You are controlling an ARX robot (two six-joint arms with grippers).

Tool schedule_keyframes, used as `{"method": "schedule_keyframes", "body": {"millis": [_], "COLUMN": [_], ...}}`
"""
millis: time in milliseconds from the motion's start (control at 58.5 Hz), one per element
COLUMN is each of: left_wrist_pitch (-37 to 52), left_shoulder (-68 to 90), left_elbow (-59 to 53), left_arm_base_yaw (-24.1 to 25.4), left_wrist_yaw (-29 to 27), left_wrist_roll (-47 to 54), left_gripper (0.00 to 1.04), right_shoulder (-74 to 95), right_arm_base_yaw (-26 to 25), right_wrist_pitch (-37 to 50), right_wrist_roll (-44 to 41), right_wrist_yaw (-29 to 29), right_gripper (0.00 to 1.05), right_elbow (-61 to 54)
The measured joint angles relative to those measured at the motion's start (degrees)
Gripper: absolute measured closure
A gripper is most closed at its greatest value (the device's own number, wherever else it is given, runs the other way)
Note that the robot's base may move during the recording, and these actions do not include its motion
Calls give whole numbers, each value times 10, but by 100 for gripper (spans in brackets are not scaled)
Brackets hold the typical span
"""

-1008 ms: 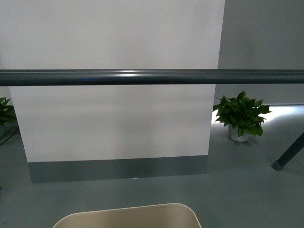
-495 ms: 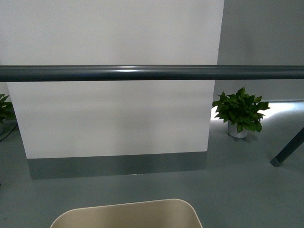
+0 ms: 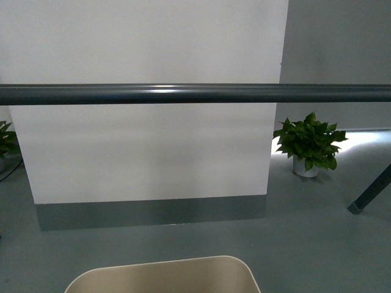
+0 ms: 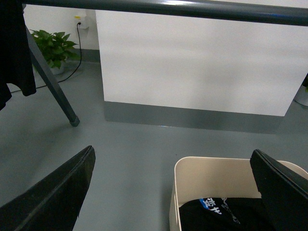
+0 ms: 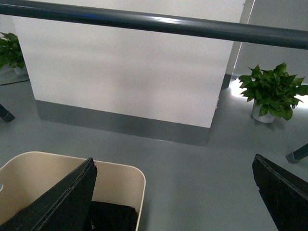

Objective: Move hamper under clothes hanger

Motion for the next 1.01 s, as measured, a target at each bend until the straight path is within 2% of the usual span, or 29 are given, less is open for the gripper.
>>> {"method": "schedule_keyframes", "body": {"millis": [154,205,290,359,461,666,940,1008], "left_wrist_pitch": [0,0,0,0,0,0,0,0], "left_shoulder": [0,0,0,0,0,0,0,0], "left_elbow": [0,0,0,0,0,0,0,0], "left_arm_base_yaw": [0,0,0,0,0,0,0,0], "left_wrist_yaw": [0,0,0,0,0,0,0,0], "left_wrist_roll": [0,0,0,0,0,0,0,0], "left_gripper": [7,7,7,7,7,7,7,7], "right_shoulder": [0,45,186,315,477,619,590,598], "right_arm_base_yaw": [-1,-27,-85,-108,-91,-59,-37,-35], "right_wrist_pitch": [1,92,260,362,457,511,516,546], "right_wrist_roll": [1,26,72,92,99,107,108,96], "right_wrist_yaw": [-2,-63,-107,-105,-100,-89,-68,-43], "right_gripper": [8,8,8,8,8,8,8,18], "right_elbow": [0,-16,-16,-5,17,31,18,11]}}
